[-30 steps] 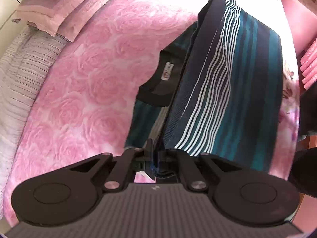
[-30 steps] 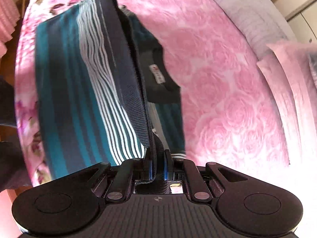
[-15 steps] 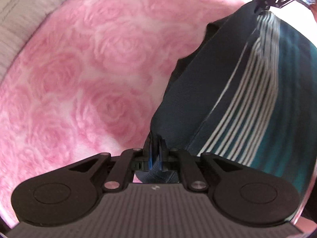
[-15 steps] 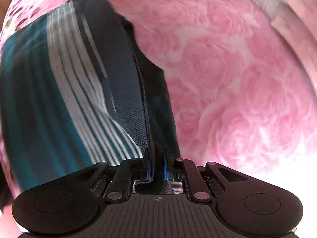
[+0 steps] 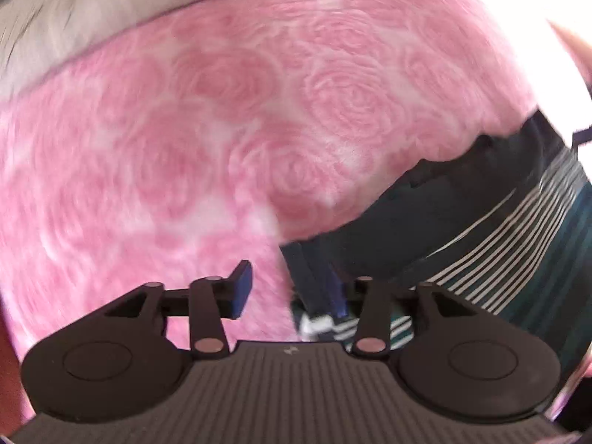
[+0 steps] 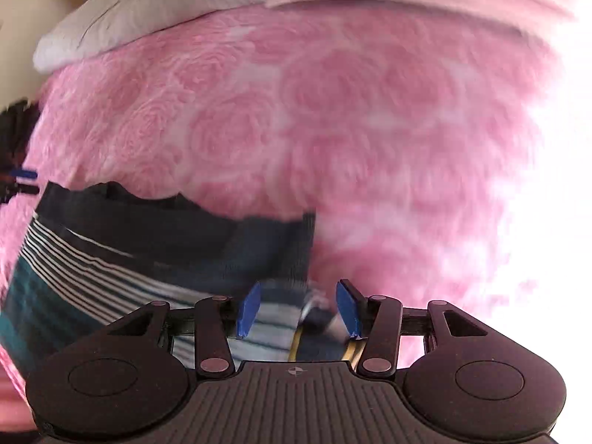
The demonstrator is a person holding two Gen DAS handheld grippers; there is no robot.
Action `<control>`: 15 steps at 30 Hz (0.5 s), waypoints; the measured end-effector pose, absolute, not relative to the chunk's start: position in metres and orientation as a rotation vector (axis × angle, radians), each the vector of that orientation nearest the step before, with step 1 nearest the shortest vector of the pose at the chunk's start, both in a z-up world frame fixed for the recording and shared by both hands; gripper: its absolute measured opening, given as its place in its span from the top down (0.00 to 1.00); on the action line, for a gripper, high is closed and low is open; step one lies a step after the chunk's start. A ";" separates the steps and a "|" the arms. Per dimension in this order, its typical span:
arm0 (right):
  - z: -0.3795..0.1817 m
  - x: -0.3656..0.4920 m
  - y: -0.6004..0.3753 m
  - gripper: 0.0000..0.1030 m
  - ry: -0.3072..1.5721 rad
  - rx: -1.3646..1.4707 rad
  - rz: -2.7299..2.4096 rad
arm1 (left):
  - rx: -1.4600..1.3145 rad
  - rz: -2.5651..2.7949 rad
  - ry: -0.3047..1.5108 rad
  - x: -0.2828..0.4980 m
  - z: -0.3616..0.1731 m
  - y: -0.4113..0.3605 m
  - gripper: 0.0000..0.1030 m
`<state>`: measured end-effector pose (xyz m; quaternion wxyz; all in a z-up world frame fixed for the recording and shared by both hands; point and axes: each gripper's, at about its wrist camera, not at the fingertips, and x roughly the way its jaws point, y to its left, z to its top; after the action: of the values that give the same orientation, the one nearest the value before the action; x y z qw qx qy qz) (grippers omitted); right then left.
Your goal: Fold clothes
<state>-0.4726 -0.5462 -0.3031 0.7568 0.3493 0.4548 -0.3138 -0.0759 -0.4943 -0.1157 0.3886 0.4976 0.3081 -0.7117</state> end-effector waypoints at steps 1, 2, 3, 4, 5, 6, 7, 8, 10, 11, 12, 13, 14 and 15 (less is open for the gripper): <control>-0.307 -0.477 -0.543 0.52 0.972 0.795 -0.693 | 1.260 -1.799 0.804 -0.075 -0.120 -0.493 0.58; -0.310 -0.481 -0.542 0.52 0.948 0.829 -0.700 | 1.254 -1.788 0.824 -0.074 -0.124 -0.492 0.58; -0.315 -0.484 -0.543 0.52 0.920 0.862 -0.707 | 1.248 -1.780 0.841 -0.074 -0.129 -0.493 0.58; -0.320 -0.486 -0.544 0.52 0.892 0.896 -0.718 | 1.242 -1.771 0.857 -0.074 -0.133 -0.493 0.58; -0.324 -0.488 -0.546 0.52 0.865 0.926 -0.731 | 1.228 -1.765 0.875 -0.074 -0.138 -0.495 0.59; -0.328 -0.490 -0.549 0.52 0.842 0.953 -0.741 | 1.214 -1.758 0.892 -0.075 -0.143 -0.497 0.60; -0.332 -0.491 -0.553 0.52 0.819 0.975 -0.754 | 1.198 -1.754 0.897 -0.075 -0.145 -0.499 0.62; -0.336 -0.492 -0.556 0.52 0.798 0.993 -0.766 | 1.180 -1.752 0.901 -0.075 -0.146 -0.501 0.65; -0.343 -0.492 -0.563 0.52 0.757 1.030 -0.785 | 1.144 -1.749 0.909 -0.075 -0.148 -0.504 0.81; -0.346 -0.491 -0.567 0.52 0.747 1.048 -0.789 | 1.146 -1.750 0.904 -0.075 -0.148 -0.505 0.97; -0.348 -0.489 -0.570 0.53 0.746 1.064 -0.789 | 1.149 -1.752 0.900 -0.076 -0.147 -0.506 0.97; -0.350 -0.487 -0.573 0.53 0.745 1.080 -0.789 | 1.152 -1.753 0.895 -0.077 -0.147 -0.507 0.97; -0.352 -0.483 -0.574 0.70 0.755 1.083 -0.782 | 1.155 -1.760 0.883 -0.077 -0.145 -0.507 0.98; -0.351 -0.479 -0.575 0.87 0.781 1.066 -0.773 | 1.155 -1.763 0.872 -0.078 -0.142 -0.506 0.98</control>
<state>-0.4794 -0.5754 -0.3510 0.7212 0.4823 0.3535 -0.3498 -0.0782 -0.5064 -0.1417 0.4170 0.4603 0.3475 -0.7025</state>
